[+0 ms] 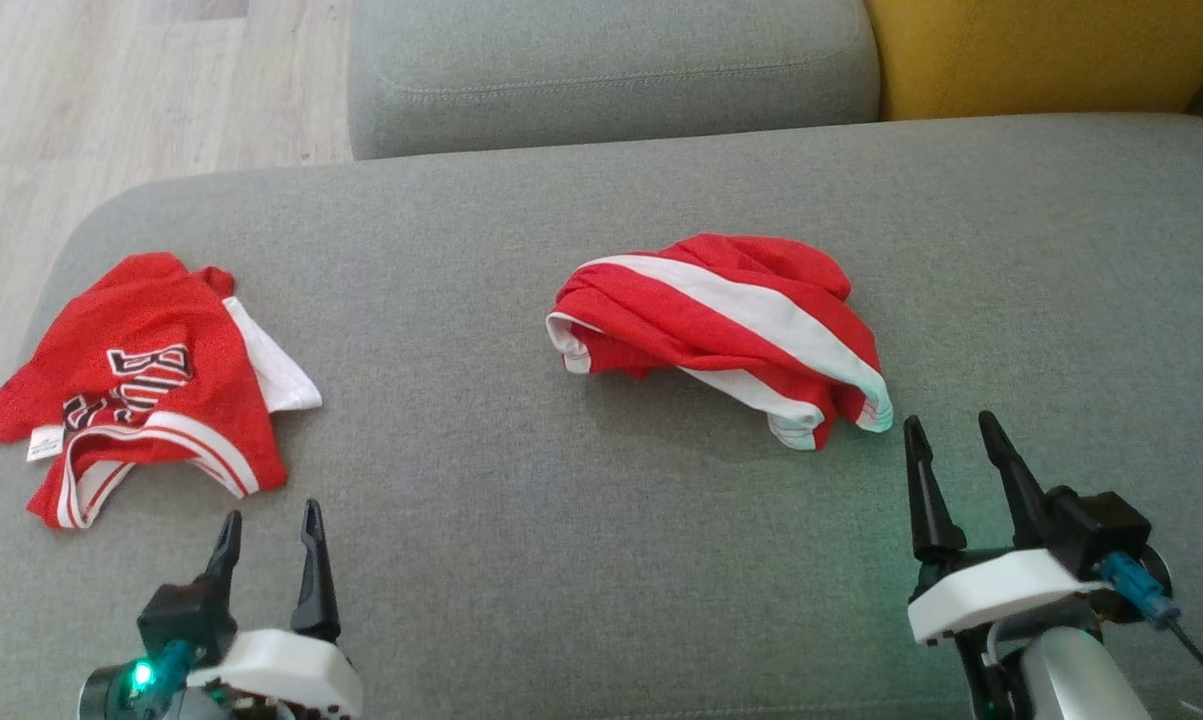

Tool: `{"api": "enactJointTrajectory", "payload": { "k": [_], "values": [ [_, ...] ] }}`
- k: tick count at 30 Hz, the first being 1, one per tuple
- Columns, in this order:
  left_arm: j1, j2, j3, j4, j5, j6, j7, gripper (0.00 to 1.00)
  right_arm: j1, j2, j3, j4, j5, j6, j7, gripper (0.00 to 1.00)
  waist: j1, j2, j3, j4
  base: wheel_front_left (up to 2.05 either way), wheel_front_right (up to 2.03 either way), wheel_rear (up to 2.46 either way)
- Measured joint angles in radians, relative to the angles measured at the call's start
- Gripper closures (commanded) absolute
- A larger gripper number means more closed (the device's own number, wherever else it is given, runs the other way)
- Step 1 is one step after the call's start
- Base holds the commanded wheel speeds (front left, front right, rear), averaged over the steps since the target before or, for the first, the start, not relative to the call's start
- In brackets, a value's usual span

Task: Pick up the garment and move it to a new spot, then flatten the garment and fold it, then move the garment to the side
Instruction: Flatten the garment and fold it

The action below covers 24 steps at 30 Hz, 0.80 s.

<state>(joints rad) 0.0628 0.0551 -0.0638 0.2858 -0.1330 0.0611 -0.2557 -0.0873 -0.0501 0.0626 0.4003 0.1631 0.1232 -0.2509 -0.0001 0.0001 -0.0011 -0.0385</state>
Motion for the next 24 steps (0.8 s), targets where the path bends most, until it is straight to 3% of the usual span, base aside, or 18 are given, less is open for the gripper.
{"api": "enactJointTrajectory", "payload": {
  "k": [9, 24],
  "values": [
    [0.015, -0.004, -0.016, -0.008, 0.000, -0.010, 0.000, 0.00, 0.000, 0.000, -0.001, 0.001, -0.010, 0.000, 0.000, 0.00, 0.0000, 0.0000, 0.011, 0.009, 0.00, 0.00, 0.00],
    [-0.068, -0.007, -0.068, -0.020, -0.003, -0.027, 0.000, 0.00, -0.101, 0.002, -0.092, 0.106, -0.109, 0.000, 0.000, 0.00, 0.0000, 0.0000, 0.147, 0.062, 0.00, 0.00, 0.00]
  ]
}}
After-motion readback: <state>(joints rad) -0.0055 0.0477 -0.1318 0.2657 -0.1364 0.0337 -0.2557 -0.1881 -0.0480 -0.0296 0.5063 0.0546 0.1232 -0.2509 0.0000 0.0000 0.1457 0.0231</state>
